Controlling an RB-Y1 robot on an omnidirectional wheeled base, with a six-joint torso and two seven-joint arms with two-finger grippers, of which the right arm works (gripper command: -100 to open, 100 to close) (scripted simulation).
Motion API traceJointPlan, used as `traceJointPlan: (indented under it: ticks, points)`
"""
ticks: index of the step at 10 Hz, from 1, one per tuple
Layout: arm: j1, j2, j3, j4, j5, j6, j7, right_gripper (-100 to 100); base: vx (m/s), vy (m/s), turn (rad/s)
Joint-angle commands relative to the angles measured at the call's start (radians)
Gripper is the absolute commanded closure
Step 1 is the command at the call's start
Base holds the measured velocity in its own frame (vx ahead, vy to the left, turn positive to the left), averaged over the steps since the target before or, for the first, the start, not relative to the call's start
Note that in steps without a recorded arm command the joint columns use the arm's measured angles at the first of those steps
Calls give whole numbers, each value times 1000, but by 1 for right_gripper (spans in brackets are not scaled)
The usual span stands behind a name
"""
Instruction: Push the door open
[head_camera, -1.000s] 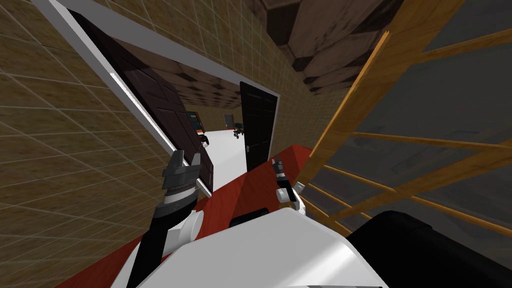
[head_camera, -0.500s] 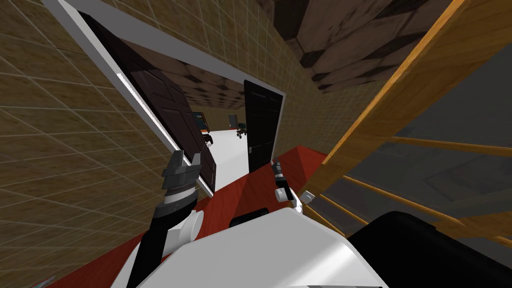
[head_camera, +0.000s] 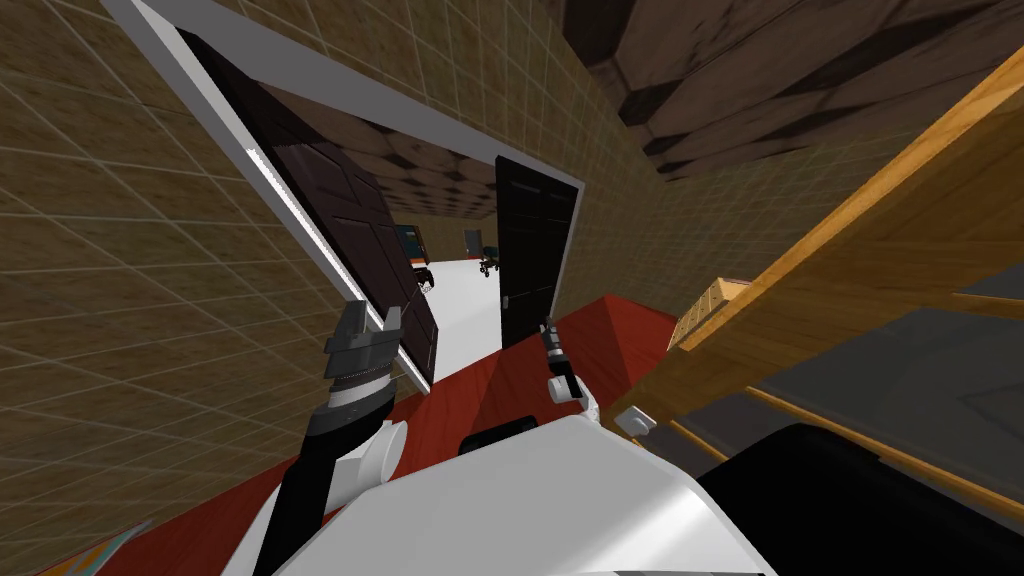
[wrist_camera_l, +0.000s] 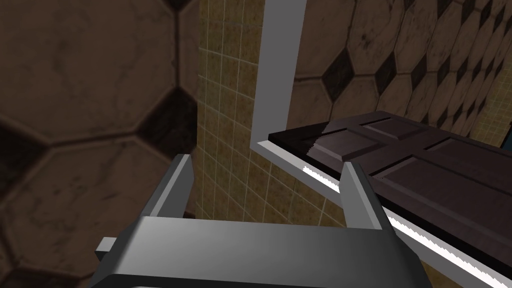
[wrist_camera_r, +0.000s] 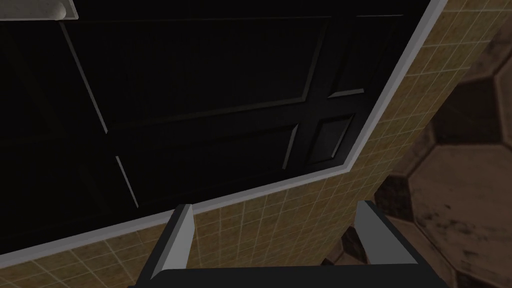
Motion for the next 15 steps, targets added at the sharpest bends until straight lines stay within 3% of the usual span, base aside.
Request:
traceJointPlan:
  ticks: [1, 11, 12, 15]
  points:
    - [-15, -4, -1, 46, -1, -13, 0, -100, 92, -24, 122]
    - [-114, -2, -3, 308, -3, -72, 12, -100, 93, -33, 113]
    - [-114, -2, -3, 308, -3, -72, 12, -100, 53, -32, 32]
    - [-142, 0, -4, 381, -4, -89, 16, -100, 61, -38, 90]
